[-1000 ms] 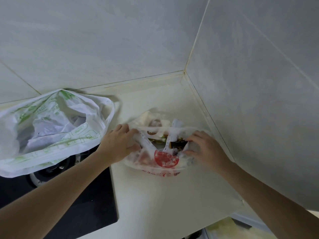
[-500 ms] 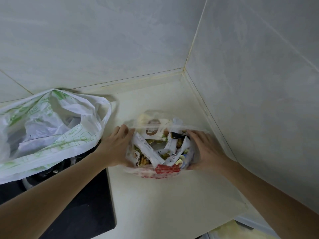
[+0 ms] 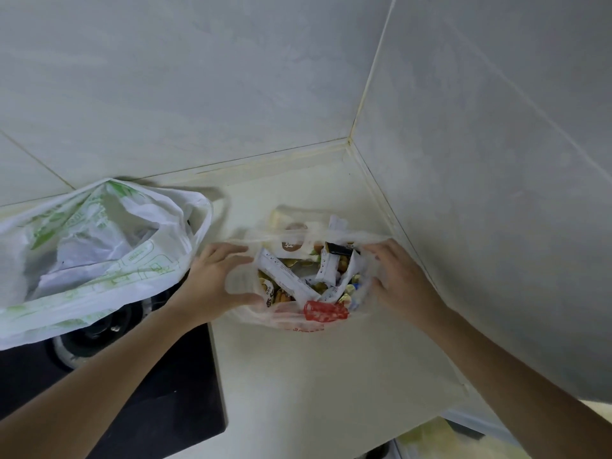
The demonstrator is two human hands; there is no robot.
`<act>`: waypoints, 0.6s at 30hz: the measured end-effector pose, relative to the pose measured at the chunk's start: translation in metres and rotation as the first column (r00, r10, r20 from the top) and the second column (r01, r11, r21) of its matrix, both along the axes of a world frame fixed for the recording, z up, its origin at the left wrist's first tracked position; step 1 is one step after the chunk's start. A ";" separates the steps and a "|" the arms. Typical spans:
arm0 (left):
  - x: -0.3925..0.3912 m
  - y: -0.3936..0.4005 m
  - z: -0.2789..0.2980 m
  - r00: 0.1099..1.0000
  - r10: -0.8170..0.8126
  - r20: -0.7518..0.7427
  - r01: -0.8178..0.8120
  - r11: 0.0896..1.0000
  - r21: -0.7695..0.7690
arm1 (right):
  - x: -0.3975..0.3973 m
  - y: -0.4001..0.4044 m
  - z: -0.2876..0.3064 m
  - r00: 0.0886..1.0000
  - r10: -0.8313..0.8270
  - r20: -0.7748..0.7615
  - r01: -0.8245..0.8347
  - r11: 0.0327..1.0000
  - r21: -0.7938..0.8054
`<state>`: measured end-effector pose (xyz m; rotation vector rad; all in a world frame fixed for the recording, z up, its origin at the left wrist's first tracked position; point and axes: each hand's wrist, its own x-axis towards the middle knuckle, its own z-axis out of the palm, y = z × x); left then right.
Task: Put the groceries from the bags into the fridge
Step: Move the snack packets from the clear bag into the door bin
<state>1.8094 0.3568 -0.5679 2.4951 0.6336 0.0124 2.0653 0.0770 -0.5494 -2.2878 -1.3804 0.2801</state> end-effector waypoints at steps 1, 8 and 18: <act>-0.004 -0.001 0.002 0.996 0.013 0.087 -0.010 1.000 -0.027 | -0.005 0.002 0.005 0.997 0.007 0.073 -0.009 1.000 0.022; 0.020 -0.023 0.018 0.905 -0.399 0.145 0.345 0.890 0.299 | -0.027 0.032 0.005 0.942 0.311 0.127 -0.309 0.950 -0.038; 0.055 -0.057 0.003 0.899 -0.438 -0.024 0.426 0.858 0.289 | -0.036 0.066 -0.007 0.876 0.378 0.299 -0.309 0.917 -0.253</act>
